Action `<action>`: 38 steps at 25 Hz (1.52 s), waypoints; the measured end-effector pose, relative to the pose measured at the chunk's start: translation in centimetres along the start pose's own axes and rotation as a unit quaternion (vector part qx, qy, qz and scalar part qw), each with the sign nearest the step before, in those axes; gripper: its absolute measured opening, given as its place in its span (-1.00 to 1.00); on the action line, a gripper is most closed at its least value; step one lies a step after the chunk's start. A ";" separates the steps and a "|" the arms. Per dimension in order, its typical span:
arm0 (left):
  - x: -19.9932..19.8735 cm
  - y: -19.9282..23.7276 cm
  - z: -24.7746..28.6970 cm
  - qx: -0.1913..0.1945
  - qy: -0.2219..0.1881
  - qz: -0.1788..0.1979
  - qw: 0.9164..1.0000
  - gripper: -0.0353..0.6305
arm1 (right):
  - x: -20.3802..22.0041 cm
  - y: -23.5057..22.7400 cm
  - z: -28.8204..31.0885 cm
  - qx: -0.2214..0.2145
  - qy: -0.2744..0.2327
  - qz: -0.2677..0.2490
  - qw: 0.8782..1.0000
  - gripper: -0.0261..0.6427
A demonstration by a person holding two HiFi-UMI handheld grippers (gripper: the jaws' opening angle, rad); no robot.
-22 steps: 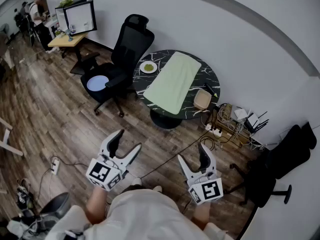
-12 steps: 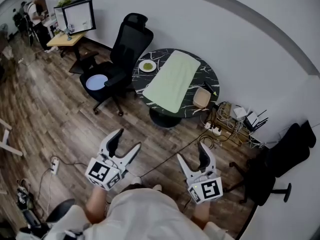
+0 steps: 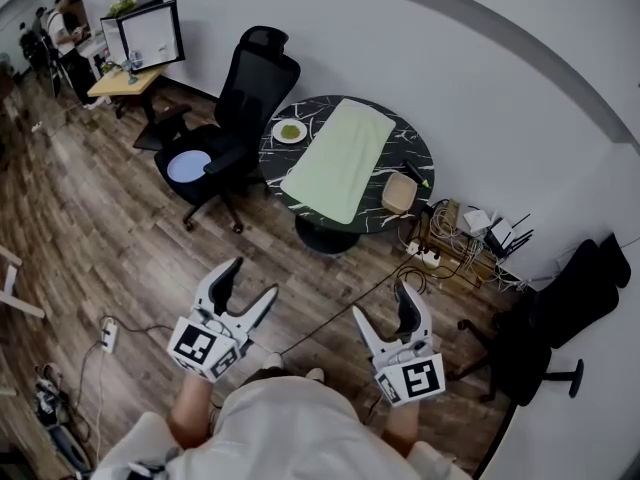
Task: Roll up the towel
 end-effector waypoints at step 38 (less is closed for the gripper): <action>0.9 -0.1 8.0 -0.066 0.028 0.007 0.997 -0.01 | 4.4 -10.0 2.0 -0.018 0.006 0.018 1.000 -0.01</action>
Point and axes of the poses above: the fingertips, and each gripper's own axes: z forward along the fingers, y to its left, x out of its underside, the point moved 5 cm from there along -z, backward along the fingers, and after that the axes turned 8 degrees about y, right-handed, at the moved point
